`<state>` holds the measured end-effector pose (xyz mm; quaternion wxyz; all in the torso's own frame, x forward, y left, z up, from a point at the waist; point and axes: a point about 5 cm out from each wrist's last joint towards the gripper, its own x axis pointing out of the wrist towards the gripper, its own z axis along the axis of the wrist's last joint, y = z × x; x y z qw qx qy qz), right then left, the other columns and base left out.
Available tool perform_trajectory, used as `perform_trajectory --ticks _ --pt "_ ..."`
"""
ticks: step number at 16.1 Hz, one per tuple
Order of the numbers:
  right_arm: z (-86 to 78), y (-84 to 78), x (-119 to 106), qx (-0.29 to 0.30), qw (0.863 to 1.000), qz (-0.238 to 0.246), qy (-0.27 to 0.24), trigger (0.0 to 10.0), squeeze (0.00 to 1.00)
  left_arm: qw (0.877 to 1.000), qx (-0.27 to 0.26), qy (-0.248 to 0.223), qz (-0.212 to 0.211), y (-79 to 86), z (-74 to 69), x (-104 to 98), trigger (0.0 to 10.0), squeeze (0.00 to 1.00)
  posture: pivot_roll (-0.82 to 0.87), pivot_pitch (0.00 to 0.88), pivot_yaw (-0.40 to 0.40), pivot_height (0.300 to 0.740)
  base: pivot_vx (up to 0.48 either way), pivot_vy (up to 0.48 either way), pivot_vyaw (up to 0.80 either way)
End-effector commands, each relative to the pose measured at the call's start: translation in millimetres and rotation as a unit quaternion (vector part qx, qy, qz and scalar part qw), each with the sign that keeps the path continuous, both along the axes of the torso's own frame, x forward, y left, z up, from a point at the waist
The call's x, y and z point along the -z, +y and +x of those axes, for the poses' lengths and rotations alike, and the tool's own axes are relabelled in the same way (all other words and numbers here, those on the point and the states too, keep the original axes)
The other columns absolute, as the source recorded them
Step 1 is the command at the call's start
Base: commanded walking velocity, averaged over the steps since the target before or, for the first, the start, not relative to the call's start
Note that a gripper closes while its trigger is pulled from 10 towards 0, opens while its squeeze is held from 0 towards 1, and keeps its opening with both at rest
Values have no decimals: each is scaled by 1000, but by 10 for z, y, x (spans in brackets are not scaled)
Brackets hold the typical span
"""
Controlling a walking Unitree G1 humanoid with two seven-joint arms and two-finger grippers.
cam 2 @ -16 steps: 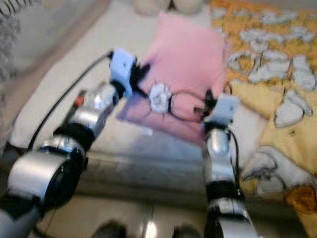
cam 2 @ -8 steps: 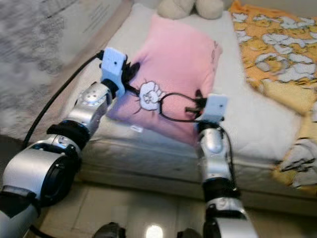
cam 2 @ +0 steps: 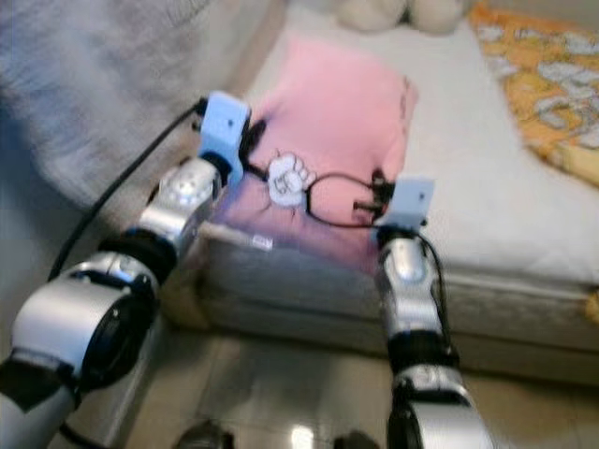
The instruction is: Clean up the room
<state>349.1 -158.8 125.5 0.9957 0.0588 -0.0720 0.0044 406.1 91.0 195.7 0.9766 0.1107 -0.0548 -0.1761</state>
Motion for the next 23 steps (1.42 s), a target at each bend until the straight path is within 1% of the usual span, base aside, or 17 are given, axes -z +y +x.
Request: perform_trajectory --ticks 1,2,3,7,13,14,15,17,18,20,23 --pt "-7 -158 -2 27 1000 1 2 10000 0 999 -24 -22 -40 124 46 -170 10000 0 39 0 31 732 0 0 0" --pt "-17 -157 10 27 1000 1 4 10000 0 999 -14 -15 -35 98 38 -141 10000 0 35 0 34 732 439 0 0" --pt "-33 -159 28 27 1000 1 5 10000 0 1000 -11 -15 -21 58 29 -114 10000 0 28 0 38 732 439 0 0" --pt "-89 -238 105 36 999 -3 18 10000 0 1000 -11 -8 -27 -7 17 -78 10000 0 15 0 41 732 444 0 0" --pt "-97 -271 127 34 999 -14 25 10000 0 999 -2 -1 -36 -97 0 -50 10000 0 11 0 35 732 458 0 0" --pt "-98 -276 131 34 999 -16 26 10000 0 999 0 3 -41 -120 -6 -34 10000 0 12 0 35 732 469 0 0" --pt "-98 -283 140 33 999 -17 28 10000 0 998 2 17 -56 -179 -19 0 10000 0 16 0 35 732 480 0 0" --pt "-98 -281 146 33 999 -17 30 10000 0 997 -3 32 -70 -221 -28 41 10000 0 17 0 37 732 480 0 0" --pt "-95 -279 149 32 999 -17 31 10000 0 995 -10 51 -89 -259 -39 89 10000 0 18 0 36 732 480 0 0" --pt "-87 -284 146 31 999 -19 33 10000 0 994 -12 60 -94 -334 -63 131 10000 0 19 0 40 732 480 0 0" --pt "-83 -332 137 38 999 -18 32 10000 0 994 -4 60 -90 -411 -74 116 10000 0 21 0 43 732 480 0 0"
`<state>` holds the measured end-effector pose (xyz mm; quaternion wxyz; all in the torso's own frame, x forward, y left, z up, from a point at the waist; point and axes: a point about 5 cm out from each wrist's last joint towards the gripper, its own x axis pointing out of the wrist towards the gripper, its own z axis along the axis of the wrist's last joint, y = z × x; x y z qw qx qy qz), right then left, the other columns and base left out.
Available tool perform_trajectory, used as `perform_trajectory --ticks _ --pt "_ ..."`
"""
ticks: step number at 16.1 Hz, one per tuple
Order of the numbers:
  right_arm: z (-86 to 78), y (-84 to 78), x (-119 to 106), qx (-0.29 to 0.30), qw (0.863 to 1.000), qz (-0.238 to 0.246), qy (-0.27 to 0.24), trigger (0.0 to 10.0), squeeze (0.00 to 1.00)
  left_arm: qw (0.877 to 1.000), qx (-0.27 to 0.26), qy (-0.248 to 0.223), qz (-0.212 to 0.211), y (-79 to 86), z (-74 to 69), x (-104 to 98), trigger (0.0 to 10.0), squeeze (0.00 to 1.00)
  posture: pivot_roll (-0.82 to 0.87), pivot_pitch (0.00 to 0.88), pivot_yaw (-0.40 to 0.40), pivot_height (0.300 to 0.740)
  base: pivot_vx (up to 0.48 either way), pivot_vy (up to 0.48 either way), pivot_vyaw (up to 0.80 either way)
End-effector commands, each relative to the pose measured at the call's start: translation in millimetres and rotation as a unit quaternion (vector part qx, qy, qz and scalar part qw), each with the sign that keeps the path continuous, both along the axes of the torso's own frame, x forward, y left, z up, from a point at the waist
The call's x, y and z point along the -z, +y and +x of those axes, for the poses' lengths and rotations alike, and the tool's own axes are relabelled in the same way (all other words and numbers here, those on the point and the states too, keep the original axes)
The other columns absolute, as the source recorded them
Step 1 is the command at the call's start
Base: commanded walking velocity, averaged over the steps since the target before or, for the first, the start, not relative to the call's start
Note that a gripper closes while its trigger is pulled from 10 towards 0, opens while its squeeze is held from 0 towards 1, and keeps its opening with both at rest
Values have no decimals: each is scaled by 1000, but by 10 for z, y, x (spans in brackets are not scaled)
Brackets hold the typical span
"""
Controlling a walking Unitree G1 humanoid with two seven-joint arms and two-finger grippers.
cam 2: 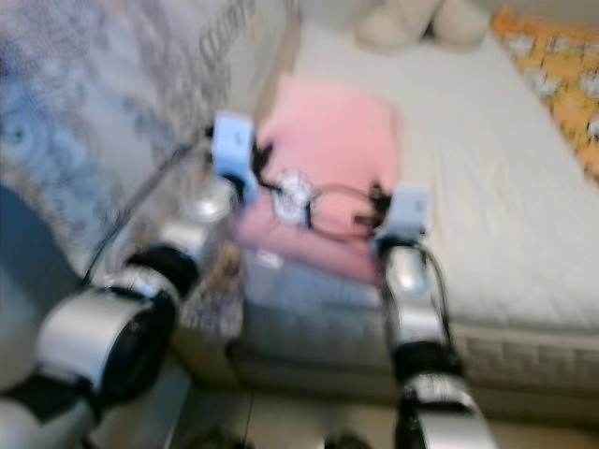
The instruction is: Clean up the room
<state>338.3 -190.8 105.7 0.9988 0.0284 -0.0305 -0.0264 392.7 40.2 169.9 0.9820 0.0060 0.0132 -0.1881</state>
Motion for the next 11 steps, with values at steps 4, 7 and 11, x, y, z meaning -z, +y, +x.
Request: perform_trajectory --ticks 4,7,11 --pt "28 -83 -35 16 1000 6 0 10000 0 1000 -4 -25 1 -78 31 -176 10000 0 28 0 45 732 480 0 273" --pt "78 -95 71 6 999 -6 45 10000 0 1000 -5 -2 6 -103 26 -123 10000 0 27 0 52 740 480 0 171" --pt "171 -174 111 -7 993 -64 103 10000 0 997 -50 58 -25 46 31 58 10000 0 26 13 56 740 222 0 0"
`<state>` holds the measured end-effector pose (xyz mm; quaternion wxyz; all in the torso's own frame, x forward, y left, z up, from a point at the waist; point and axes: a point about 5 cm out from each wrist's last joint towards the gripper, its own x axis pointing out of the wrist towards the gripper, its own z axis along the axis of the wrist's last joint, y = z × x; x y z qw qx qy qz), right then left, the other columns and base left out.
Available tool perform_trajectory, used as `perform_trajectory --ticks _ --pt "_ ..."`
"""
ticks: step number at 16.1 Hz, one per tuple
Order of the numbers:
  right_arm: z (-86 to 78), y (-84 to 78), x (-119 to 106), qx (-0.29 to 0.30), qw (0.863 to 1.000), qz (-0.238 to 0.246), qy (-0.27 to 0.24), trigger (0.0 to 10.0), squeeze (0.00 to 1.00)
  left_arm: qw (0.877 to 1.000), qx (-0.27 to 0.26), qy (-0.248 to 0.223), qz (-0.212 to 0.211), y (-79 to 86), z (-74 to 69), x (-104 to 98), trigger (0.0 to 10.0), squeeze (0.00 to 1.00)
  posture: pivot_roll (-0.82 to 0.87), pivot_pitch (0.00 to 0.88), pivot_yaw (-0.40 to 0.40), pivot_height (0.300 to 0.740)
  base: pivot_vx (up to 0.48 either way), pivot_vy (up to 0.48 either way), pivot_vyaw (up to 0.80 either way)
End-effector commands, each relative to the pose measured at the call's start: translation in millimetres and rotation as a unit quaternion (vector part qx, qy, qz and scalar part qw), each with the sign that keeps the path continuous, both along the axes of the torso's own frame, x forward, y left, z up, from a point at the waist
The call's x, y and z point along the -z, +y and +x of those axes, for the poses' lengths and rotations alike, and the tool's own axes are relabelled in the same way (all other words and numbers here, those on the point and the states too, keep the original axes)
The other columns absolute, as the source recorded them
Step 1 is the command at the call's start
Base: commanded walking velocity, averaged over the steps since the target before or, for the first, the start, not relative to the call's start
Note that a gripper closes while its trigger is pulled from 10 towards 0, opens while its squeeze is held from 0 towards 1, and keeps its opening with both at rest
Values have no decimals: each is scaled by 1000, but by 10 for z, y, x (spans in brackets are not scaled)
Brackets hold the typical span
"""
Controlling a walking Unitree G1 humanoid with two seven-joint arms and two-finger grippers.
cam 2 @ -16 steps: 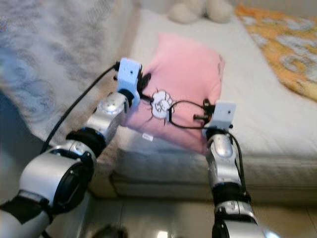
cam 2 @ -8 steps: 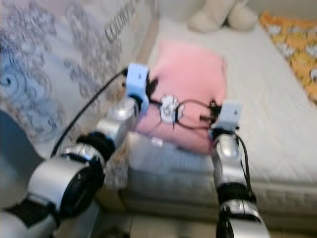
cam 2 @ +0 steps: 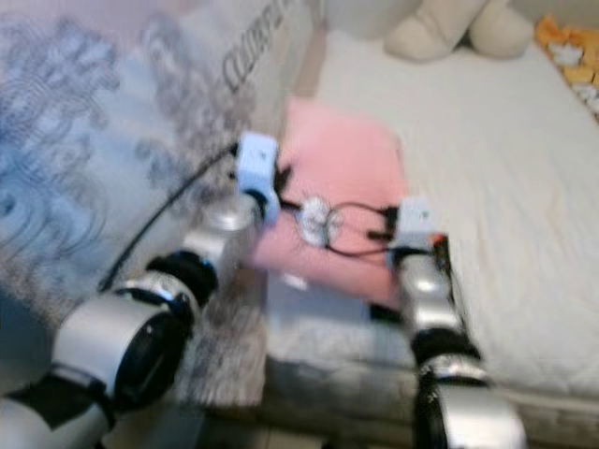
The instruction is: Clean up the room
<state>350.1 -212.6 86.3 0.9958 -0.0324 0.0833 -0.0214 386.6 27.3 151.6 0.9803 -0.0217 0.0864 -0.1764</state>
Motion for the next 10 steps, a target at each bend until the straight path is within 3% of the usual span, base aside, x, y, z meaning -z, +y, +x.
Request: perform_trajectory --ticks 1,3,5,8,10 --pt "99 17 -106 -8 1000 -28 4 10000 0 998 -62 -1 -19 200 89 -86 10000 0 12 66 42 740 0 0 0" --pt "176 56 -156 -35 998 -51 24 10000 0 996 -84 17 -17 179 63 -17 10000 0 -20 123 33 740 0 0 0" --pt "208 111 -169 -48 996 -63 33 10000 0 997 -81 6 -4 163 68 -45 10000 0 -46 150 29 740 0 0 0" --pt "165 285 -4 -51 996 -40 67 10000 0 996 -51 -30 69 204 83 -69 10000 0 -48 181 28 740 0 0 0" --pt "110 337 103 -46 995 -29 81 10000 0 996 -45 -29 77 221 84 -58 10000 0 -44 187 28 740 0 0 0"
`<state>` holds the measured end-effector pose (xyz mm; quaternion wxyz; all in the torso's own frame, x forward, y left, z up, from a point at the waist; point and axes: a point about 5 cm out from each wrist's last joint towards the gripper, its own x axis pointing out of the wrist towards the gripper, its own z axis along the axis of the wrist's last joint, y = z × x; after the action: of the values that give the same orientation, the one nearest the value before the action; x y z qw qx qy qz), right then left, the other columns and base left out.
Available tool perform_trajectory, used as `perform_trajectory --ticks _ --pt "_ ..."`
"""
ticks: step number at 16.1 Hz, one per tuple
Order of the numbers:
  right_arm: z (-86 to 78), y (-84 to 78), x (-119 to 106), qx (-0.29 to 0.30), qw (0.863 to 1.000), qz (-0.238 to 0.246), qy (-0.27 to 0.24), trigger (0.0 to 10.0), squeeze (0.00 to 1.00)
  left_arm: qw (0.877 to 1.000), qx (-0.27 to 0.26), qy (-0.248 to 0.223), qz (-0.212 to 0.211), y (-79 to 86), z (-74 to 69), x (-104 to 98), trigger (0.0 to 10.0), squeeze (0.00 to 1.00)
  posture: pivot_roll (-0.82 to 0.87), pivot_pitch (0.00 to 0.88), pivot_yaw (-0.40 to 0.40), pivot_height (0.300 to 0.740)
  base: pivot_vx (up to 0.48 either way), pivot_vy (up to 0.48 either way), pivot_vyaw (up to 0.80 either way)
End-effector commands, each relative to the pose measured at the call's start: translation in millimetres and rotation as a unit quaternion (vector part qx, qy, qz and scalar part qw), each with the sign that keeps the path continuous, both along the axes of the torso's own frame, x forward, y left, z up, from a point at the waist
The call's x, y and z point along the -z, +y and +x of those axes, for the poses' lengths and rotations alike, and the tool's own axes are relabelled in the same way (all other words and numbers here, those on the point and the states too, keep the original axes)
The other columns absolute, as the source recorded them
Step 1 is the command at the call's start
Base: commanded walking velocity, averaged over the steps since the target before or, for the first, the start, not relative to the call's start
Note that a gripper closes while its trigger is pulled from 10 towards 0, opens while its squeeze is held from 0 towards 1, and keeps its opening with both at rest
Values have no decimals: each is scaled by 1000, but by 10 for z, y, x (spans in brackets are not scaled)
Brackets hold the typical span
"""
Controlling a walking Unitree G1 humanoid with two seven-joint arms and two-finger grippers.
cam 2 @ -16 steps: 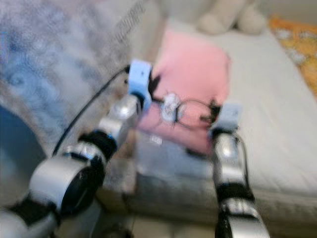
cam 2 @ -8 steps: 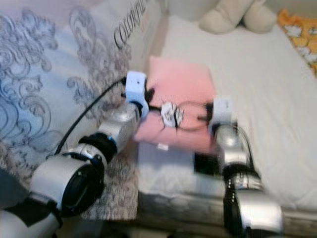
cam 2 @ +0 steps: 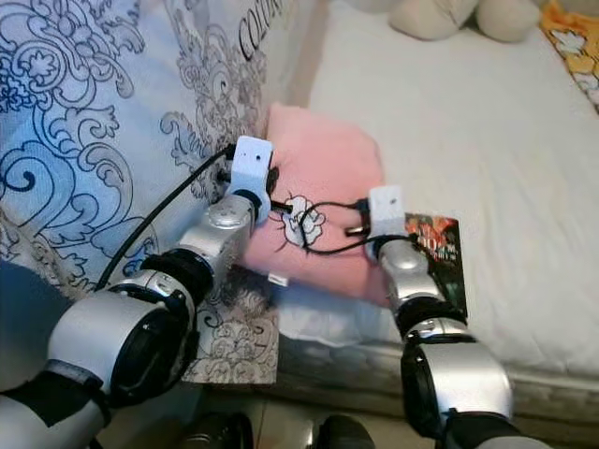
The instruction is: Clean up the room
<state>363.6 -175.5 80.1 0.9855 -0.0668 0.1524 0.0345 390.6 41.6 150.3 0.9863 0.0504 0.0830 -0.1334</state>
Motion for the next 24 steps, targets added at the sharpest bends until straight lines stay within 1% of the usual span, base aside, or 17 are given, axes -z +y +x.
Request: perform_trajectory --ticks 1,4,6,7,10,11,12,13,15,17,18,19,20,21,22,23,24 --pt "-49 -17 84 14 1000 0 13 10000 0 1000 -8 -12 -2 80 46 -75 10000 0 -45 186 26 740 0 0 0" --pt "-57 -29 95 23 1000 -1 13 10000 0 1000 4 -14 -15 29 42 -99 10000 0 -57 188 21 740 0 0 0" --pt "-43 -18 76 24 1000 -3 10 10000 0 999 1 -2 -37 4 31 -82 10000 0 -60 190 20 740 0 0 0" --pt "-17 -43 21 43 999 -4 -8 10000 1000 999 -13 5 -51 14 24 -55 10000 1000 -61 180 13 740 0 0 0" --pt "0 -42 -9 52 999 -3 -16 10000 1000 998 -24 12 -61 53 14 -4 10000 1000 -59 170 10 740 0 0 0" --pt "-6 -30 1 57 998 -11 -17 10000 1000 996 -40 16 -72 131 23 17 10000 1000 -42 153 13 740 0 0 0" --pt "-12 -27 8 63 998 -20 -20 10000 1000 996 -45 15 -71 178 30 23 10000 1000 -27 142 12 740 0 0 0" --pt "-48 -27 52 75 997 -12 -22 10000 1000 999 -27 -1 -36 182 28 19 10000 1000 3 110 10 740 0 0 0" --pt "-131 -44 161 95 995 -2 -16 10000 1000 1000 -14 -7 -16 196 30 19 10000 1000 9 79 10 740 0 0 0" --pt "-201 -83 238 122 992 4 -14 10000 1000 1000 1 -17 1 162 29 -4 10000 1000 1 48 8 740 0 0 0" --pt "-241 -56 256 127 991 5 -31 10000 1000 998 23 -46 32 141 47 -87 10000 1000 6 9 7 740 0 0 0" --pt "-249 -47 249 129 991 3 -40 10000 1000 997 30 -57 43 144 56 -119 10000 1000 9 0 4 740 0 0 0" --pt "-301 -44 229 136 988 4 -71 10000 1000 992 53 -90 75 159 73 -201 10000 1000 12 0 4 740 0 0 0" --pt "-386 -66 216 147 984 5 -98 10000 1000 988 67 -108 88 203 78 -230 10000 1000 11 0 9 740 0 0 0" --pt "-419 -76 216 151 983 5 -104 10000 1000 987 69 -111 88 225 78 -229 10000 1000 10 0 9 740 0 0 0" --pt "-524 -113 205 161 979 3 -123 10000 1000 986 79 -119 82 283 68 -219 10000 1000 8 0 16 740 0 0 0" --pt "-705 -171 146 169 973 -3 -157 10000 1000 986 90 -126 66 369 37 -173 10000 1000 5 0 22 740 0 0 0"
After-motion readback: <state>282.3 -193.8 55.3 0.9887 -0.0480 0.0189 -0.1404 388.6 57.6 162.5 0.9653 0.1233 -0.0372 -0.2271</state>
